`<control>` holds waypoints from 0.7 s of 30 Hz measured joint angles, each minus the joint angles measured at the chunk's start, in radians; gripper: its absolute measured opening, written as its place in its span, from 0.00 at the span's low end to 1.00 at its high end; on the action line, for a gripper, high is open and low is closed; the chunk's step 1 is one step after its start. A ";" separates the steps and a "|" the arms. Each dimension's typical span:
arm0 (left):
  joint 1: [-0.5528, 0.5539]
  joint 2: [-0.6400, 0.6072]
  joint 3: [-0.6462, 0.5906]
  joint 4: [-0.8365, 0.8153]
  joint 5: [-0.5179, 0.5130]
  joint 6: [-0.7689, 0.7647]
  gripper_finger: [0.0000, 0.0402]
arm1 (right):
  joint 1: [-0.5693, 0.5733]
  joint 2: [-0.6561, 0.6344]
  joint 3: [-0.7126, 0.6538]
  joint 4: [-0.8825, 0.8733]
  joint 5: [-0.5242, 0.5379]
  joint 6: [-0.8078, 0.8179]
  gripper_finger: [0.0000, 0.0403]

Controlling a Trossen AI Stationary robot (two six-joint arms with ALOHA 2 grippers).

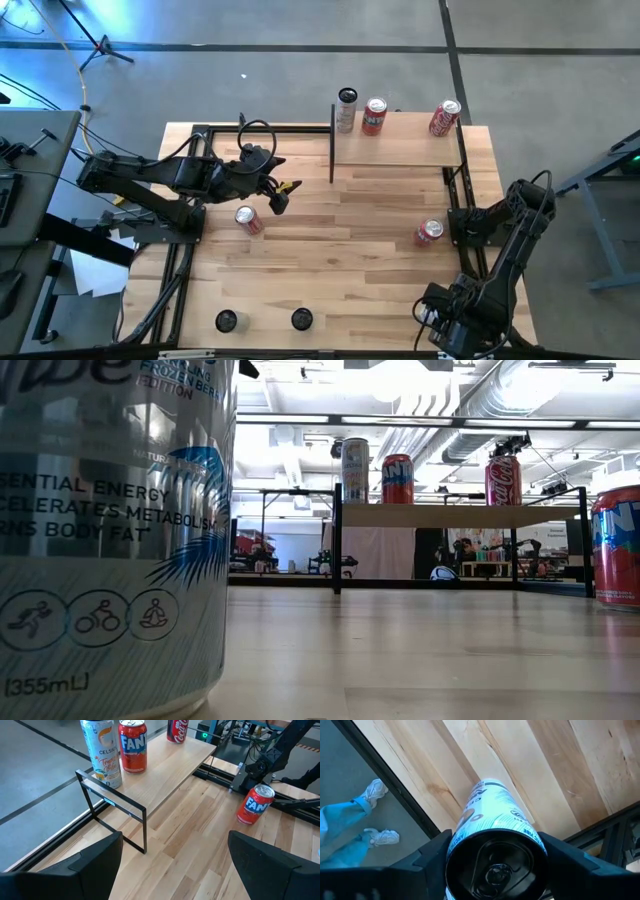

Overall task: Place canned beverage on shelf
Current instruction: Put the right the white blue soda can on the shelf

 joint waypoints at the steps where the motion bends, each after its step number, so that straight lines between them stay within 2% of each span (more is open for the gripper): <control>1: 0.000 0.000 0.000 0.000 0.000 0.000 0.84 | 0.000 0.000 0.000 0.000 0.000 0.001 0.61; 9: 0.000 0.000 0.000 0.000 0.000 0.000 0.84 | -0.030 0.000 0.000 0.013 0.002 -0.056 0.61; 21: 0.000 0.000 0.000 0.000 0.000 0.000 0.84 | -0.268 0.001 0.061 0.048 0.020 -0.462 0.61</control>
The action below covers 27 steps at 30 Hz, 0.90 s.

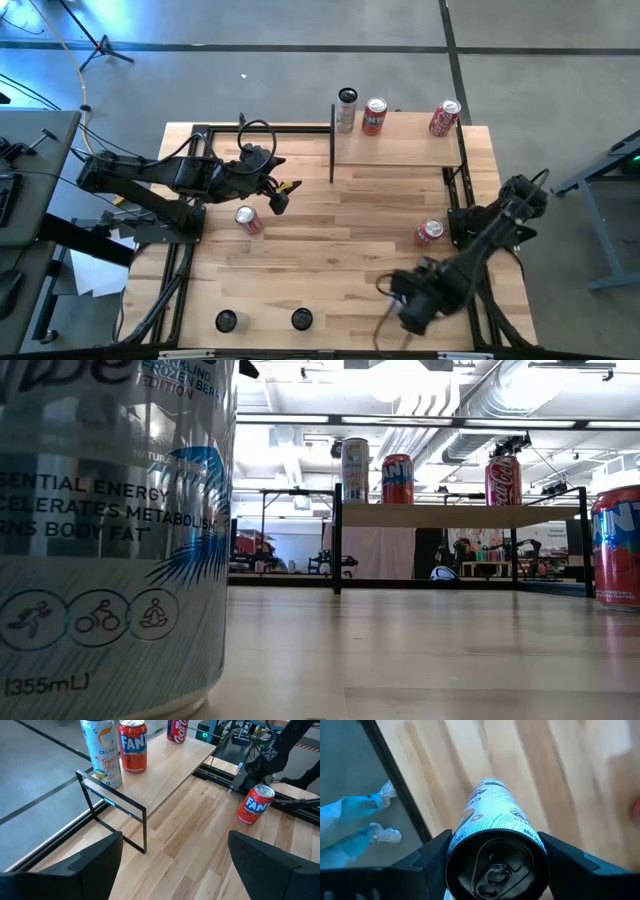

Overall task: Place canned beverage on shelf
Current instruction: Put the right the white blue soda can on the shelf

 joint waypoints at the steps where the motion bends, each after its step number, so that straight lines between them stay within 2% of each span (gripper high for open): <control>1: 0.000 0.000 0.000 0.000 0.000 0.000 0.84 | -0.029 0.000 0.004 0.001 0.002 -0.037 0.61; 16: 0.000 0.000 0.000 0.000 0.000 0.000 0.84 | -0.467 0.000 0.016 0.002 -0.054 -0.557 0.61; 27: 0.000 0.000 0.000 0.000 0.000 0.000 0.84 | -0.625 0.000 0.016 -0.081 -0.072 -0.950 0.63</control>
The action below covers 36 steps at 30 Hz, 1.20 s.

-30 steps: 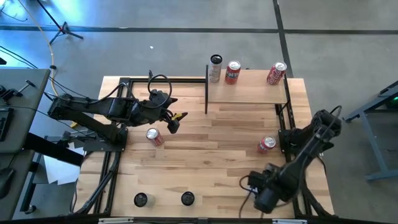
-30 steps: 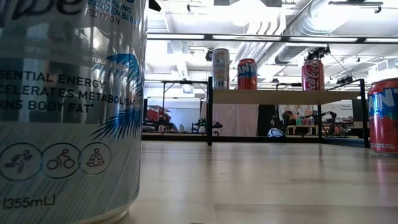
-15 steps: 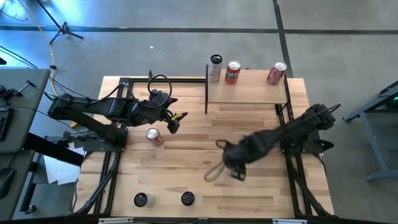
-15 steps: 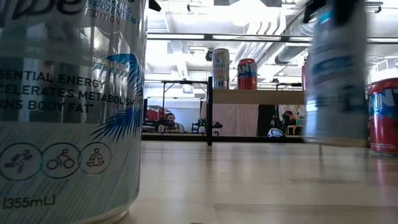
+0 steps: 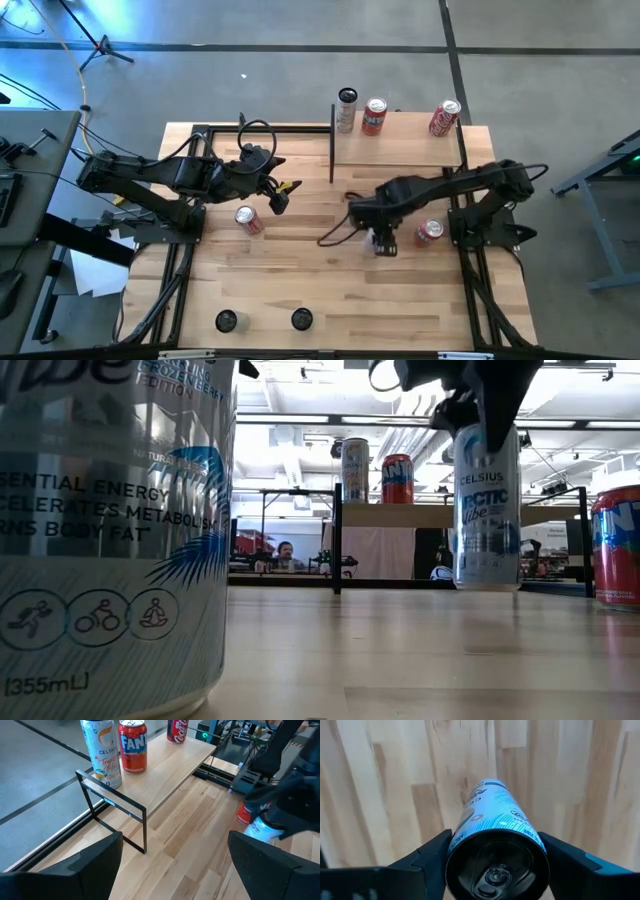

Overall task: Place canned beverage on shelf
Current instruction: Put the right the white blue soda can on the shelf

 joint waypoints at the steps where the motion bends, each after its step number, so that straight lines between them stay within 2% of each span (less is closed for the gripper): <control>1: 0.000 0.000 0.000 0.000 0.000 0.000 0.84 | -0.011 0.000 0.000 -0.003 0.000 -0.045 0.63; 11: 0.000 0.000 0.000 0.000 0.000 0.000 0.84 | -0.123 -0.001 0.000 -0.050 0.013 -0.549 0.62; 18: 0.000 0.000 0.000 0.000 0.000 0.000 0.84 | -0.186 -0.001 0.000 -0.045 0.010 -0.723 0.62; 28: 0.000 0.000 0.000 0.000 0.000 0.000 0.84 | -0.201 -0.002 -0.067 0.001 -0.038 -0.762 0.62; 36: 0.000 0.000 0.000 0.000 0.000 0.000 0.84 | -0.201 -0.006 -0.087 0.032 -0.024 -0.750 0.63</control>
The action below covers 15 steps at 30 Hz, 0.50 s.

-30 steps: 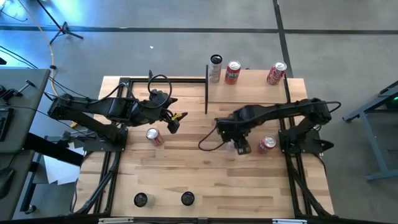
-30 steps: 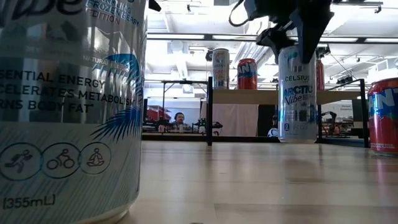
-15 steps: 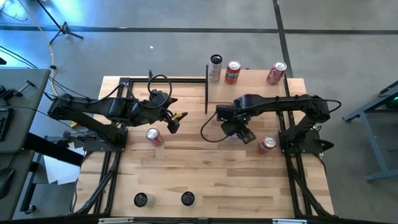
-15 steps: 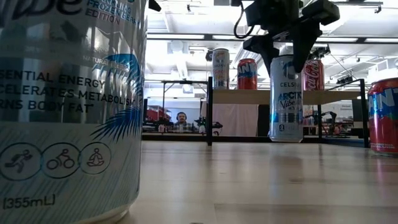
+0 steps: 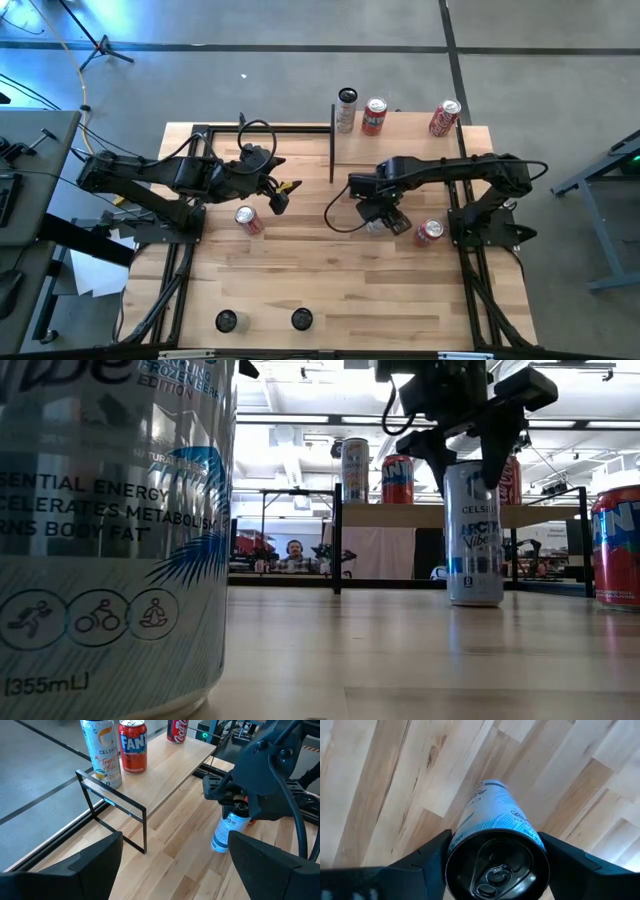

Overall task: Place canned beverage on shelf
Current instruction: Put the right the white blue soda can on the shelf

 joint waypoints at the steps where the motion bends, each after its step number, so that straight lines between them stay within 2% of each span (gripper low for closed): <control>1: 0.000 0.000 0.000 0.000 0.000 0.000 0.84 | 0.000 0.000 0.000 0.004 0.007 0.014 0.64; 8: 0.000 0.000 0.000 0.000 0.000 0.000 0.84 | 0.000 0.006 -0.005 -0.001 0.041 0.127 0.74; 15: 0.000 0.000 0.000 0.000 0.000 0.000 0.84 | 0.000 0.005 -0.005 -0.002 0.055 0.195 0.79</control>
